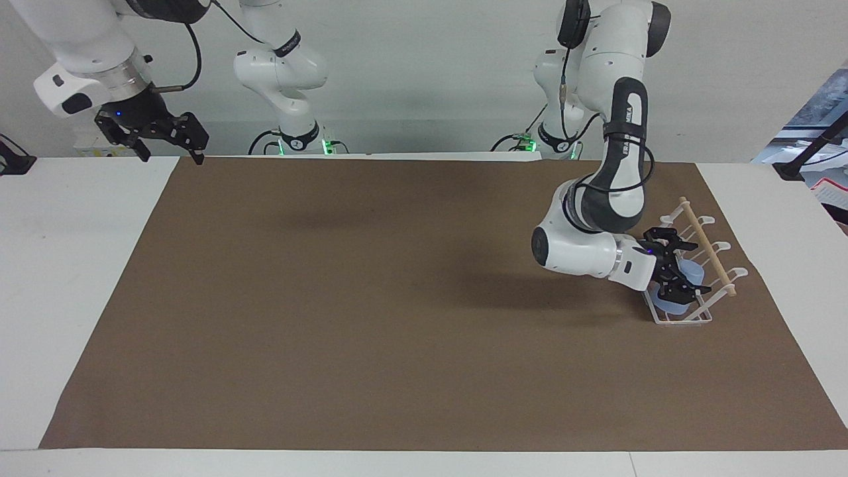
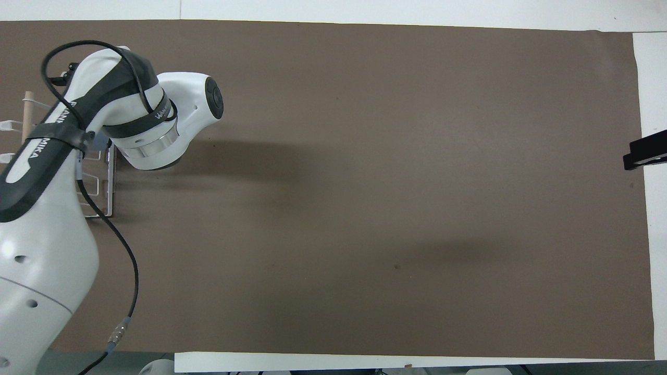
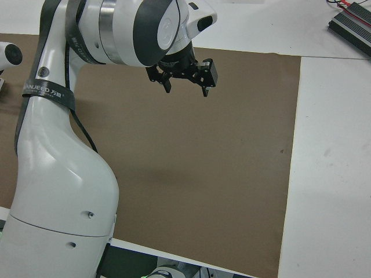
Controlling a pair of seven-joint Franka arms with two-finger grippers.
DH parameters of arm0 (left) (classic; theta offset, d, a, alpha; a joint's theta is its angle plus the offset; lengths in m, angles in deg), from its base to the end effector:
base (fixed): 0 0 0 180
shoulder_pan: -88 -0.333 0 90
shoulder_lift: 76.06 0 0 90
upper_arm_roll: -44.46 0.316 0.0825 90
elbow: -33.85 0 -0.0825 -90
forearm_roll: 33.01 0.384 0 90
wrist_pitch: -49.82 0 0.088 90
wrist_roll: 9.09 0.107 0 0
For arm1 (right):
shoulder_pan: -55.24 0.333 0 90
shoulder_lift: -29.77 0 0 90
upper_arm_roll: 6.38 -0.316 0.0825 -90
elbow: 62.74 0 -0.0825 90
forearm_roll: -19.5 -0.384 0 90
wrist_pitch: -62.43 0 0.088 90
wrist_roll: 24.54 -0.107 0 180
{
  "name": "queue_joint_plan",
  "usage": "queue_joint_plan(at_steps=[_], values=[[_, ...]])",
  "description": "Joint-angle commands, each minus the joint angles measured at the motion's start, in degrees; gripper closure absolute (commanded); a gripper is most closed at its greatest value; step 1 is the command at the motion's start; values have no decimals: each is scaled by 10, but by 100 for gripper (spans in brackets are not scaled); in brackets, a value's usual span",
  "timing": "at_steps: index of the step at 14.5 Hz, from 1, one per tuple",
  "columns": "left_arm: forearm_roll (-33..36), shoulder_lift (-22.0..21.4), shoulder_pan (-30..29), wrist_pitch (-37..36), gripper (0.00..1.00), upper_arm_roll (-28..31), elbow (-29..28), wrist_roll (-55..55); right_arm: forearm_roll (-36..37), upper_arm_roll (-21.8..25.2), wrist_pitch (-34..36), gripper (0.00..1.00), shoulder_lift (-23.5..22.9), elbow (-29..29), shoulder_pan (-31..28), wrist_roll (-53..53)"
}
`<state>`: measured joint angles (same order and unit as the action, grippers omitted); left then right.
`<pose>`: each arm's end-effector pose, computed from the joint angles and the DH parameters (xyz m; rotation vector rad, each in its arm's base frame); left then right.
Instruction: Hang cup on cup holder
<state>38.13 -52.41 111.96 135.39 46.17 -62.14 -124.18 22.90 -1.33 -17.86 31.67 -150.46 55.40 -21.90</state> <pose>0.6211 -0.1406 0.4014 -1.5599 -1.1817 -1.1145 0.5236 -0.0529 0.6470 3.0874 -0.0714 -0.1547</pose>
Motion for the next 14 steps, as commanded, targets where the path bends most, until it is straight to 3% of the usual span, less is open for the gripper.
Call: queue_joint_plan(at_steps=[1, 3, 6, 12, 14], values=[[-35, -99, -2, 6, 1, -1, -10, 120, -2, 0, 6, 1, 10, -8, 1, -2], [-116, -147, -26, 13, 1, 3, -9, 240, -2, 0, 6, 1, 10, -8, -1, -2], [-233, -205, -95, 90, 1, 4, -14, 441, -2, 0, 6, 1, 10, -8, 0, -2], [-584, -242, -217, 96, 1, 7, 19, 891, -2, 0, 6, 1, 10, -8, 0, -2], [-653, -253, -226, 79, 0, 7, 15, 1003, -2, 0, 6, 1, 10, -9, 0, -2]])
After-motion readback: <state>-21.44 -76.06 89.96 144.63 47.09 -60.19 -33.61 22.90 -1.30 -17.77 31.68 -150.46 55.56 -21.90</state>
